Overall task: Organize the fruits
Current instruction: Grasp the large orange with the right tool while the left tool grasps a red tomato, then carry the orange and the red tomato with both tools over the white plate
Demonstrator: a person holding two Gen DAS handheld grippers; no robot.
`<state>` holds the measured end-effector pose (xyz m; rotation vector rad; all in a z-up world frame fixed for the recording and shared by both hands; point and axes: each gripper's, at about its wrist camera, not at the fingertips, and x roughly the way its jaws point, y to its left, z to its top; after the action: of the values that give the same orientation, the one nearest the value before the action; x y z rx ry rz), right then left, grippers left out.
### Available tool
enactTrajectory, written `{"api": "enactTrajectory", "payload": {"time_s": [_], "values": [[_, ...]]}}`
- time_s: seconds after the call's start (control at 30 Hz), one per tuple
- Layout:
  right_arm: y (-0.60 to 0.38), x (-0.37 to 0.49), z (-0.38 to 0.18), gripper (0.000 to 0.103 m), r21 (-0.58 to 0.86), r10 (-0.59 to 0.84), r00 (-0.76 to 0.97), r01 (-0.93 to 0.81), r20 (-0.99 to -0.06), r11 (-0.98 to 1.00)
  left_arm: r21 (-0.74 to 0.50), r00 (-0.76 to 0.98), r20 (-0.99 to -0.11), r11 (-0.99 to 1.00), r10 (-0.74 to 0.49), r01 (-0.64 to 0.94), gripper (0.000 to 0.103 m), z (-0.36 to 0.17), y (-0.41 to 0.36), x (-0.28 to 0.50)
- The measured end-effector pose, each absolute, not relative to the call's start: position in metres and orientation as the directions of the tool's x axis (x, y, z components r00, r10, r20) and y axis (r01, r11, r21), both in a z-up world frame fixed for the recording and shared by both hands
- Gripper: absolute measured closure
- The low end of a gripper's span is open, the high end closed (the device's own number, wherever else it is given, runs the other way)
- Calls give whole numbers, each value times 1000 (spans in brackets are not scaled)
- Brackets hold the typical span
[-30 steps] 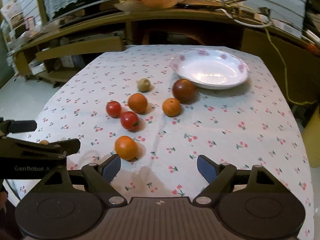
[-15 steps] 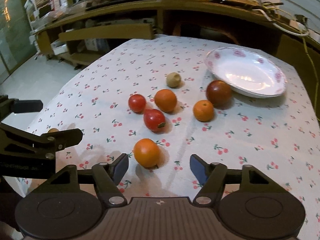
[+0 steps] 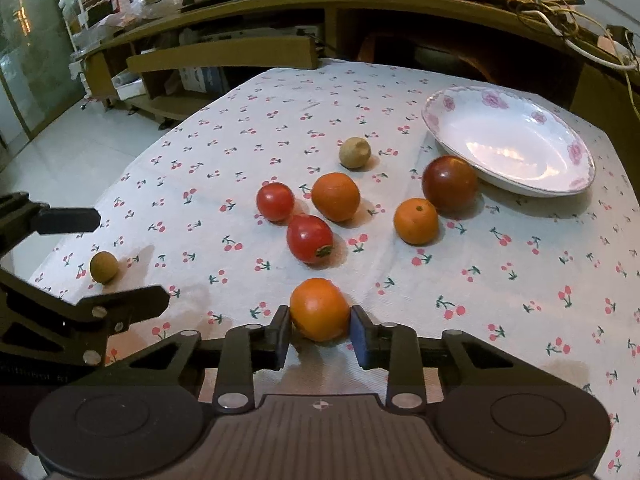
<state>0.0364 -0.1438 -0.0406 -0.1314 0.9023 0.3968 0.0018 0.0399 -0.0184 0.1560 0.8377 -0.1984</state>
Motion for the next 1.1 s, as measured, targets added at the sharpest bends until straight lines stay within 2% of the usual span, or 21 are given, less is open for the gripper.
{"api": "enactTrajectory", "payload": {"time_s": [0.2, 0.4, 0.7, 0.8, 0.9, 1.1], "values": [[-150, 37, -37, 72, 73, 281, 549, -369, -787, 927, 15, 629, -756, 955, -183, 296, 14, -19, 24, 14], [-174, 38, -30, 72, 84, 237, 580, -278, -779, 957, -3, 595, -764, 922, -252, 387, 35, -21, -11, 37], [-210, 43, -26, 72, 114, 195, 594, -172, -780, 978, -6, 581, -773, 919, -255, 395, 39, -33, -41, 68], [-212, 43, -27, 72, 121, 197, 587, -166, -785, 979, -15, 576, -776, 921, -257, 390, 45, -38, -43, 73], [-215, 43, -26, 72, 129, 201, 586, -163, -785, 978, -8, 591, -769, 927, -245, 374, 59, -37, -41, 74], [-219, 45, -27, 71, 135, 196, 580, -147, -790, 980, -20, 587, -766, 922, -262, 386, 63, -37, -40, 75]]}}
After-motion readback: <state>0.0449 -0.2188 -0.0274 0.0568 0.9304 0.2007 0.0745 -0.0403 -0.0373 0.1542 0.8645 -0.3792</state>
